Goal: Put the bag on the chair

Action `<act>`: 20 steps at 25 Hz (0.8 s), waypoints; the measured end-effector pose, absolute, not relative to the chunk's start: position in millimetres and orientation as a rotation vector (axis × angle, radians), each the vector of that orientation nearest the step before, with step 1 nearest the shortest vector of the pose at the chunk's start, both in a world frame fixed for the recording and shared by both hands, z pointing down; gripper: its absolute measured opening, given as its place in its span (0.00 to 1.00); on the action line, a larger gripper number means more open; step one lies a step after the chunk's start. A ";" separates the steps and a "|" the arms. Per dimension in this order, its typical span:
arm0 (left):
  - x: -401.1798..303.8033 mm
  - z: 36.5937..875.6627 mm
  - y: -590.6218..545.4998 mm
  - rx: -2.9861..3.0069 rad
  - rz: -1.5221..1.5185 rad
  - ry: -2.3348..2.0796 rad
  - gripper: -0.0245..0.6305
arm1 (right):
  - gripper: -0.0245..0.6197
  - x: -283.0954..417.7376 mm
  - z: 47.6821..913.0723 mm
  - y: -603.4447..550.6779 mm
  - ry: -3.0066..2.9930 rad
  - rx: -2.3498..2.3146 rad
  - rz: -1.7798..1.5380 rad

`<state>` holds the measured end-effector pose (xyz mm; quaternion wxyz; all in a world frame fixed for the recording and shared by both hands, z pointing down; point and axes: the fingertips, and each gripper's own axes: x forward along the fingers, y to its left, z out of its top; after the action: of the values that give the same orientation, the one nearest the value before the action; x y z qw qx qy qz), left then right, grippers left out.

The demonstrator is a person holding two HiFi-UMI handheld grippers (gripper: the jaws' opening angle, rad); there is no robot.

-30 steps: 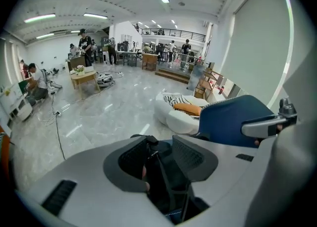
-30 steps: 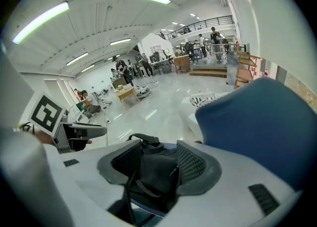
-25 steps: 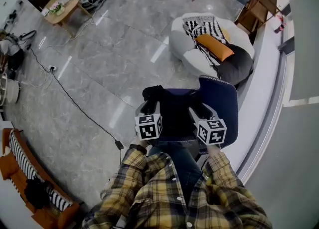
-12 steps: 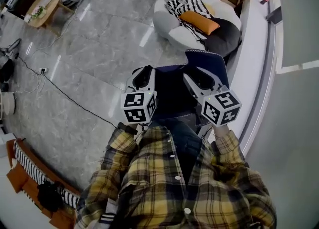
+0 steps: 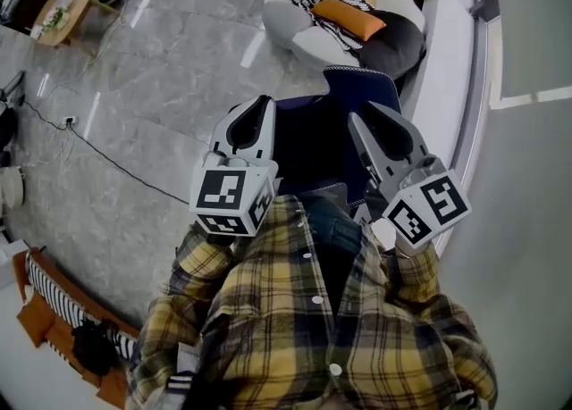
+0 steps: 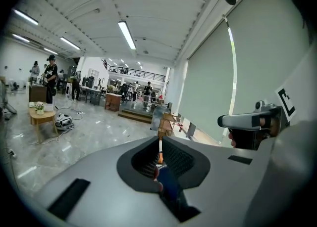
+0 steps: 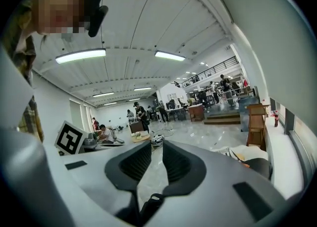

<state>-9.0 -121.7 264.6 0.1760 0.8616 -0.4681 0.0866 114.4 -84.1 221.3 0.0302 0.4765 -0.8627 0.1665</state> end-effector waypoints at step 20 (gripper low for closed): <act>-6.0 242.1 -66.8 2.565 0.276 -1.253 0.07 | 0.06 104.2 209.8 -48.1 -2.689 1.418 0.448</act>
<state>-6.0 -66.8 242.1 0.1363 0.8860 -0.4328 0.0952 104.2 -48.1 209.8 0.0345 0.4613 -0.8745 0.1457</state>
